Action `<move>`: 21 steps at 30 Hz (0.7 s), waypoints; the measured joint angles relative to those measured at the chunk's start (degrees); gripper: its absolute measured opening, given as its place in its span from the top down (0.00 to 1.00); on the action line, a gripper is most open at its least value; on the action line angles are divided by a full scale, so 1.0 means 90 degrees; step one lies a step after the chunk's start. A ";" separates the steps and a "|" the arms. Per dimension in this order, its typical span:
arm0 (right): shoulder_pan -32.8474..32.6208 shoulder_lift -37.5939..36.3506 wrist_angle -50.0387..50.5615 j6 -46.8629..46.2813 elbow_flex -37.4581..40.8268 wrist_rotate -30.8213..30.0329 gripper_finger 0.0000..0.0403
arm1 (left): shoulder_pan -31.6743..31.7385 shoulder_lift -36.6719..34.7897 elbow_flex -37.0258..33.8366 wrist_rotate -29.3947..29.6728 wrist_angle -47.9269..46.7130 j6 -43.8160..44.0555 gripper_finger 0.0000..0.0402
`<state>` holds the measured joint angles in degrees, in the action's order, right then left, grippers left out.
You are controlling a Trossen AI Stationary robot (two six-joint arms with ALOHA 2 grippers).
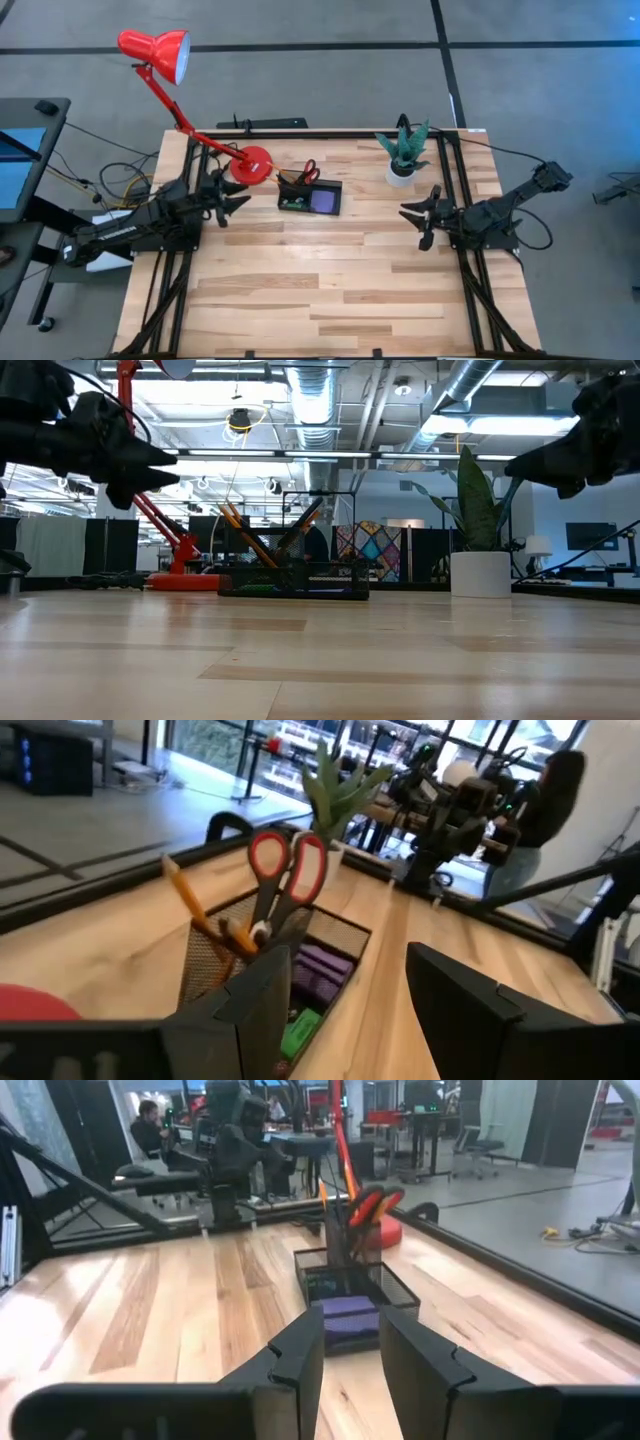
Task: Pick and place office supplies into organizer
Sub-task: Return to Home Position
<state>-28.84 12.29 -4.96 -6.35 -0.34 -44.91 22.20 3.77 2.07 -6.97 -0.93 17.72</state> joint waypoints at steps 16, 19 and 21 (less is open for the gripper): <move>0.0002 0.0006 0.0105 0.0087 0.0002 -0.0017 0.77 | 0.0002 0.0039 0.0010 0.0283 -0.0109 0.0072 0.52; 0.0005 0.0006 0.0105 0.0087 0.0002 -0.0017 0.77 | 0.0002 0.0039 0.0010 0.0280 -0.0117 0.0062 0.52; 0.0005 0.0008 0.0105 0.0087 0.0002 -0.0015 0.77 | 0.0002 0.0039 0.0010 0.0283 -0.0118 -0.0022 0.52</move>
